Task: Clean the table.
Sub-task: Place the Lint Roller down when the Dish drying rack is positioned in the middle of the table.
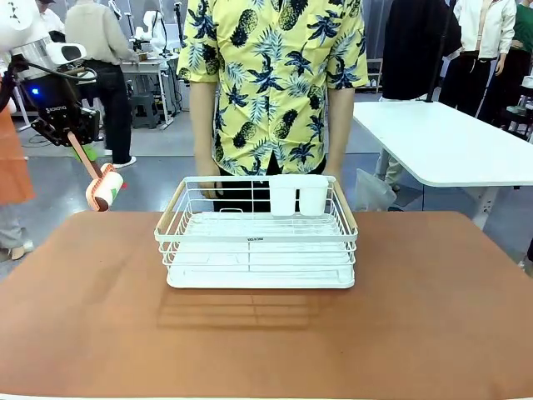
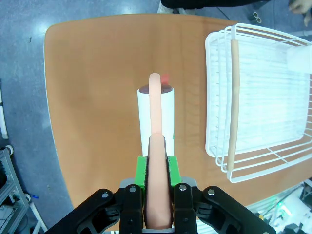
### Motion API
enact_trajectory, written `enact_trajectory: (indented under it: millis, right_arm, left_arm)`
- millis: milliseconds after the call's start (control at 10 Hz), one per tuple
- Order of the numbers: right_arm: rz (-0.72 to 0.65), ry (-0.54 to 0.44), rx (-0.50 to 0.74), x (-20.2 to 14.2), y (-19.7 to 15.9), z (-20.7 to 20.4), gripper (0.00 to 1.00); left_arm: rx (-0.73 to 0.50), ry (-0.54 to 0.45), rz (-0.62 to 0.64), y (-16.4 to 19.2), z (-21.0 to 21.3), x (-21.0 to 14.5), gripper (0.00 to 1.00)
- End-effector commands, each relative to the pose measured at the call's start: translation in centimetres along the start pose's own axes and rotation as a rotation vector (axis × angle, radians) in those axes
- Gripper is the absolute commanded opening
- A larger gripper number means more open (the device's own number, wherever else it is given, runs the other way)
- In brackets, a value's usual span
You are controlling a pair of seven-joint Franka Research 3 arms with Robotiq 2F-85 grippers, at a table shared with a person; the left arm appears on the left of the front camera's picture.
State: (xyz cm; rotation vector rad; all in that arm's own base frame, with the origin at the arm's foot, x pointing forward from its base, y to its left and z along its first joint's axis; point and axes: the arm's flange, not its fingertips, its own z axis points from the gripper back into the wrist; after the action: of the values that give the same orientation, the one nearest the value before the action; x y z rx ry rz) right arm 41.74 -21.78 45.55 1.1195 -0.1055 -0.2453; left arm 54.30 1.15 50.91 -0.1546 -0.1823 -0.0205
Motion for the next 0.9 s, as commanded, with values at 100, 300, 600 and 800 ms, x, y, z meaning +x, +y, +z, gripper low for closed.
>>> enact_trajectory:
  millis: [100,300,600,800]
  right_arm:
    - [0.001,-0.008,-0.004,0.0,0.3,0.0,1.0]
    - [0.001,-0.008,-0.004,0.0,0.3,0.0,1.0]
    - [0.001,-0.008,-0.004,0.0,0.3,0.0,1.0]
    - [0.001,-0.008,-0.004,0.0,0.3,0.0,1.0]
  left_arm:
    - [0.01,-0.016,0.002,0.2,0.0,0.0,0.19]
    - [0.049,-0.051,0.215,-0.7,-0.2,0.9,0.19]
    - [0.161,-0.209,0.614,-2.1,-0.3,-0.6,0.19]
    - [0.187,-0.215,1.007,-1.9,-2.3,-1.8,0.19]
